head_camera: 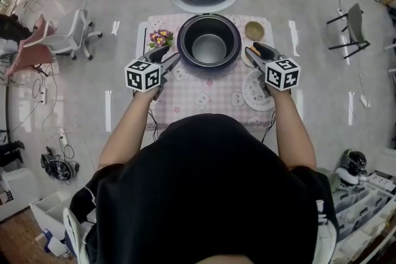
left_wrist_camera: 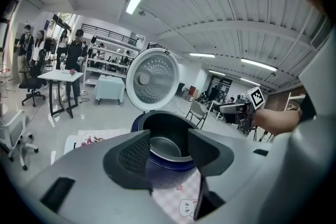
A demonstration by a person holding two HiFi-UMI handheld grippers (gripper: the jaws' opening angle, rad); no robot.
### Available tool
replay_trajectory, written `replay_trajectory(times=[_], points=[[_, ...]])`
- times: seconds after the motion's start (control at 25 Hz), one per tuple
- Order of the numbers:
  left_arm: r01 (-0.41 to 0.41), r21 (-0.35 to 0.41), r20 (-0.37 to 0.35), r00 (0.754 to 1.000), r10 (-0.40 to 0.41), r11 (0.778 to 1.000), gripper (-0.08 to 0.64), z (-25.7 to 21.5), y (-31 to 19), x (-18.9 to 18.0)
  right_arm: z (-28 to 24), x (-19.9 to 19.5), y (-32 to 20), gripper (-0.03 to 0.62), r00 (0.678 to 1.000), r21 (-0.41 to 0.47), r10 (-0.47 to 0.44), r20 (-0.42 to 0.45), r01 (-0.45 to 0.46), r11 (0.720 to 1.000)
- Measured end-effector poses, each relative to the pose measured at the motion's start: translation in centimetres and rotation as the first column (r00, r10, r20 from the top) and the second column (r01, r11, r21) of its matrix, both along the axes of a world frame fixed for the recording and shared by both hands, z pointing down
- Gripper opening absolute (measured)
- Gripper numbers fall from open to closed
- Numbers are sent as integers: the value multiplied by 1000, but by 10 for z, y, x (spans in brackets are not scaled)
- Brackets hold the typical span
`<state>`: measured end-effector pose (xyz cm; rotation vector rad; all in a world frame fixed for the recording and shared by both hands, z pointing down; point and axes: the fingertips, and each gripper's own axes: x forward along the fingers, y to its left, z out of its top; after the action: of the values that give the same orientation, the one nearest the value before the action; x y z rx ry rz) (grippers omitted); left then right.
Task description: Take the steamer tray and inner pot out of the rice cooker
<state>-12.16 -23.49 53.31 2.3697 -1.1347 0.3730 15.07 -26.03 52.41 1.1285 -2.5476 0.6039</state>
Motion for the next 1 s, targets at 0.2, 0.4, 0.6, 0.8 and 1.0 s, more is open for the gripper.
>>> replay_trajectory(times=[0.2,0.4,0.6,0.8,1.0], points=[[12,-31,15,1000,-12,999,232,19,-17,2,35,-11,-12,172,1000,-104,-1,15,3,995],[21,-68,48,999,-18,997,222,43,-38,2,66,-19,-29,176,1000,-173,11,-10,-13,985],[16,-113,59,998,-9,993,216,61,-56,7,94,-24,-42,181,999,-226,19,-50,-30,974],[21,-173,72,997,-9,985,216,82,-71,12,114,-28,-51,183,998,-263,26,-57,-40,964],[24,-197,90,996,-7,980,206,92,-80,14,117,-36,-61,171,996,-259,35,-77,-54,964]])
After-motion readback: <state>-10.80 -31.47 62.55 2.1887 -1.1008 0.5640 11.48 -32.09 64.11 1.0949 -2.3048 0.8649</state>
